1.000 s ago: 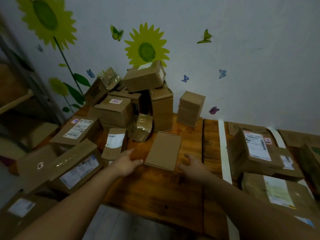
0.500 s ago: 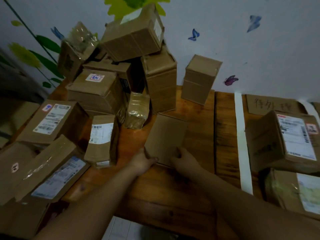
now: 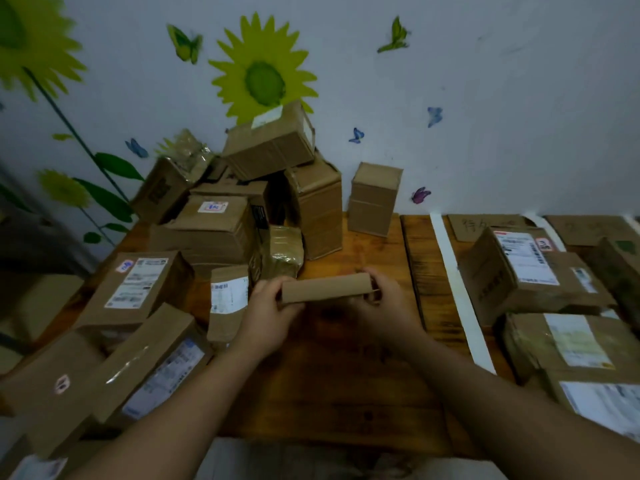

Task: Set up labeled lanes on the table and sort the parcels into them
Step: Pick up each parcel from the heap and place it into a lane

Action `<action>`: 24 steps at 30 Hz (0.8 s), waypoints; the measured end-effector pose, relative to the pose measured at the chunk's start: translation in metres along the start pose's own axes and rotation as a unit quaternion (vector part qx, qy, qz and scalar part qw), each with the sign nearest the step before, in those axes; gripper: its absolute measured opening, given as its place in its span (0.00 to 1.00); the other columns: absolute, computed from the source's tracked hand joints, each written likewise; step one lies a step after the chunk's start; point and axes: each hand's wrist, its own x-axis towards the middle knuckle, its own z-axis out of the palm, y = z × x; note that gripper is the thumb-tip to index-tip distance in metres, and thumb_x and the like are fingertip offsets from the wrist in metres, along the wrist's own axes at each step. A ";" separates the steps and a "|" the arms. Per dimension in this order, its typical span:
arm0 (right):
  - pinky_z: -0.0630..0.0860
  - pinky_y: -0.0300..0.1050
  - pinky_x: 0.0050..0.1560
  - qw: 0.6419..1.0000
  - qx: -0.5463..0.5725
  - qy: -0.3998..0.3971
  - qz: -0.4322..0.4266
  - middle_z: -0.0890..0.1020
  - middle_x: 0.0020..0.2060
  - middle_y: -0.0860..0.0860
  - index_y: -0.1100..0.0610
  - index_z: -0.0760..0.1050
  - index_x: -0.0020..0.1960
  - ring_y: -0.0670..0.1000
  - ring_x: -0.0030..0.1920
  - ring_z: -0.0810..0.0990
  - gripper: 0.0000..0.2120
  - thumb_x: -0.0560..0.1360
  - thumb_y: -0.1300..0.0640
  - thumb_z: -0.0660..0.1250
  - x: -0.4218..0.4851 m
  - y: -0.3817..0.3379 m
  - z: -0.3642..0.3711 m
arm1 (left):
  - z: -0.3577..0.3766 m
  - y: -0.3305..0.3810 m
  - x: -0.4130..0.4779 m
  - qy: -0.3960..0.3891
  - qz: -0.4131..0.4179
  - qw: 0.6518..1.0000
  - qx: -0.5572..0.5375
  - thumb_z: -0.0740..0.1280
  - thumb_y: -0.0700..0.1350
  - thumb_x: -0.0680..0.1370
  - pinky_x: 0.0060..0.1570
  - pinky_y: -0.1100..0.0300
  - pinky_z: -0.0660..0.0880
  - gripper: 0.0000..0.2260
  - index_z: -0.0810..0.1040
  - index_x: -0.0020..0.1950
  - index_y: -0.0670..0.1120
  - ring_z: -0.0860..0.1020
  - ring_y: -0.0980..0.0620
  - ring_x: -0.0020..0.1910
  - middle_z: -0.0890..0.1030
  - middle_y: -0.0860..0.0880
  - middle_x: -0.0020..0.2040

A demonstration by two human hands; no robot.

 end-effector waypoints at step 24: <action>0.79 0.43 0.53 0.988 0.124 0.061 -0.072 0.79 0.58 0.47 0.50 0.66 0.70 0.47 0.56 0.80 0.19 0.79 0.55 0.62 -0.145 -0.064 -0.069 | -0.051 0.095 -0.109 -0.122 0.025 0.950 -0.285 0.64 0.39 0.78 0.56 0.56 0.75 0.28 0.58 0.75 0.51 0.79 0.55 0.54 0.80 0.52 0.56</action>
